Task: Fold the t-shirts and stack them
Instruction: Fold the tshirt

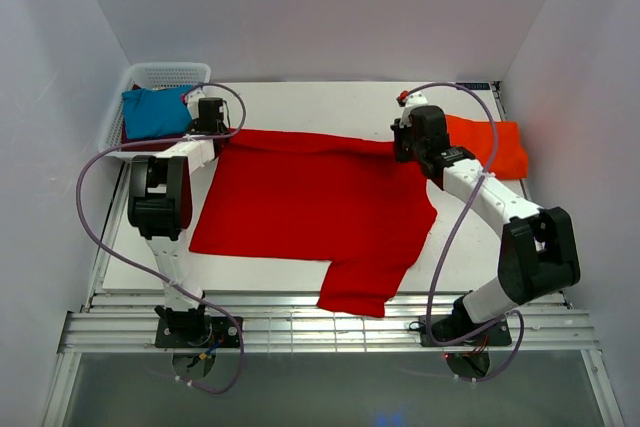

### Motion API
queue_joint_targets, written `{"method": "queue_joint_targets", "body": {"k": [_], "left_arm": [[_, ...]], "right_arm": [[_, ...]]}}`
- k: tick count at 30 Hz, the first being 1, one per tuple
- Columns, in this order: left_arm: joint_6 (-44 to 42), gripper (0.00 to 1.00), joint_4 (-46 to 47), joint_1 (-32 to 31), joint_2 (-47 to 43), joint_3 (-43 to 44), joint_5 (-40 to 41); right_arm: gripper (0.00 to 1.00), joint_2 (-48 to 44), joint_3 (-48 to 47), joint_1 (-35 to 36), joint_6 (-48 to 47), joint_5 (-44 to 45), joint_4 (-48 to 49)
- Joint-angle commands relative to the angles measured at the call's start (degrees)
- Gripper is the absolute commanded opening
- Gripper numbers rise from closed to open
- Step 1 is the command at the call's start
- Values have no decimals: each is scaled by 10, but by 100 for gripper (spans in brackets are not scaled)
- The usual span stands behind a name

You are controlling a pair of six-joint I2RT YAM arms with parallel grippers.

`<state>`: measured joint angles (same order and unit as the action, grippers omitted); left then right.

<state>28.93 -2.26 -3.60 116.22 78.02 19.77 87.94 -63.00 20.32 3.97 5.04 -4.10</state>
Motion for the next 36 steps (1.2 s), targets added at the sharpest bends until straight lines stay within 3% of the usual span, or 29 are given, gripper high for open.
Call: {"method": "queue_joint_targets", "body": {"k": [1,19,23,27,32,36], "left_arm": [[2,0,9,3,-70,-19,9],[20,0,-22,1,-119,-120,-8],[27,0,-55,-10,-120,-131,39],[52,2,-96,-15,-129,-125,90],[69,9,-97,-26,-169,-125,127],[75,9,-86,-40,-173,-96,113]], "right_arm": [[8,-58,25,15,5,47,-7],[8,-141,81,28,28,112,-123],[8,-136,85,41,48,104,-171],[34,-137,84,59,71,102,-219],[42,-168,102,68,64,99,-178],[43,-123,95,67,57,138,-141]]}}
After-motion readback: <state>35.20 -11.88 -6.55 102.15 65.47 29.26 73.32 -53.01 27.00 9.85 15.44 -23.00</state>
